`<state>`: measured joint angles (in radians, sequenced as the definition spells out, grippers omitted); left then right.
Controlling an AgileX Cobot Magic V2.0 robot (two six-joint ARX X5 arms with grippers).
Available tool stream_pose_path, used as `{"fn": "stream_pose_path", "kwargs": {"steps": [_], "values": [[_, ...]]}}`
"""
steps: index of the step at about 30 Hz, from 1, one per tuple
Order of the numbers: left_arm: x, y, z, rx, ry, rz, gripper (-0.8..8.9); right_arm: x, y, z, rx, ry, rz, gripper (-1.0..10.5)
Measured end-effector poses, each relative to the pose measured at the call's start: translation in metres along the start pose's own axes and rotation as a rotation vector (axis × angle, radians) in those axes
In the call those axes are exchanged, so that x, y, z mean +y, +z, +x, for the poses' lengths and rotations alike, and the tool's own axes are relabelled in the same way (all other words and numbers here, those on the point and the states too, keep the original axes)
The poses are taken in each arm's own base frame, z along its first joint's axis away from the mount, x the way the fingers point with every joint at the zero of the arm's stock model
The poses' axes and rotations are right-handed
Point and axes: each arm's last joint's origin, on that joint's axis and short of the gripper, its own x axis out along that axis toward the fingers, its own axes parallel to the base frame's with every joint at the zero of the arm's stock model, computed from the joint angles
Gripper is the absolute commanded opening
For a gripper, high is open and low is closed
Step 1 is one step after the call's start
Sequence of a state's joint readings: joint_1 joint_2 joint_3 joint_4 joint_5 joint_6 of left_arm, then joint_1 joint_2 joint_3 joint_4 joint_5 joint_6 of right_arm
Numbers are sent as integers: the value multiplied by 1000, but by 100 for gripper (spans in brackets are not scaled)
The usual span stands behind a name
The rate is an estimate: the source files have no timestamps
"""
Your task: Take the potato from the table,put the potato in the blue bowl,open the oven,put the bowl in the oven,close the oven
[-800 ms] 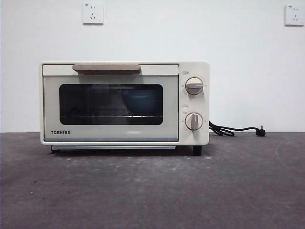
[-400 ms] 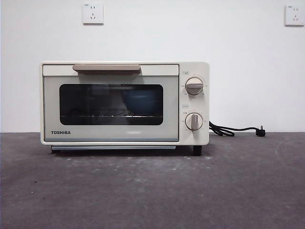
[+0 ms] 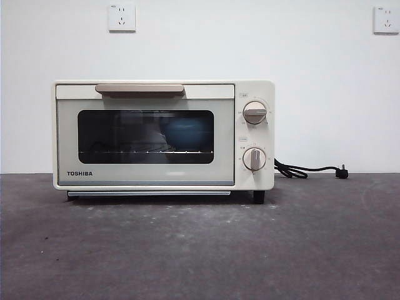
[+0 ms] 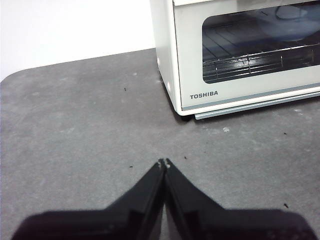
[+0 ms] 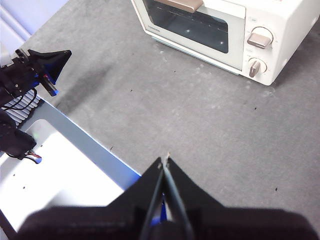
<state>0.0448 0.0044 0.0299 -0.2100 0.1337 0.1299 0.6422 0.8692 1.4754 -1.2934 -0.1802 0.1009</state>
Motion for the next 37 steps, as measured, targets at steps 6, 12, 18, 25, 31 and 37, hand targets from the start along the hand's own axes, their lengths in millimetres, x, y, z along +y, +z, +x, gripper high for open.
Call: {"fn": "stream_pose_path", "kwargs": {"steps": [6, 12, 18, 25, 31, 37], "values": [[0, 0, 0, 0, 0, 0, -4, 0, 0, 0, 0, 0, 0, 5], [0, 0, 0, 0, 0, 0, -4, 0, 0, 0, 0, 0, 0, 5], [0, 0, 0, 0, 0, 0, -4, 0, 0, 0, 0, -1, -2, 5], [0, 0, 0, 0, 0, 0, -4, -9, 7, -14, -179, -171, -23, 5], [0, 0, 0, 0, 0, 0, -4, -15, -4, -36, -441, -254, -20, 5], [0, 0, 0, 0, 0, 0, -4, -33, -28, -16, -607, -413, -46, 5]]}}
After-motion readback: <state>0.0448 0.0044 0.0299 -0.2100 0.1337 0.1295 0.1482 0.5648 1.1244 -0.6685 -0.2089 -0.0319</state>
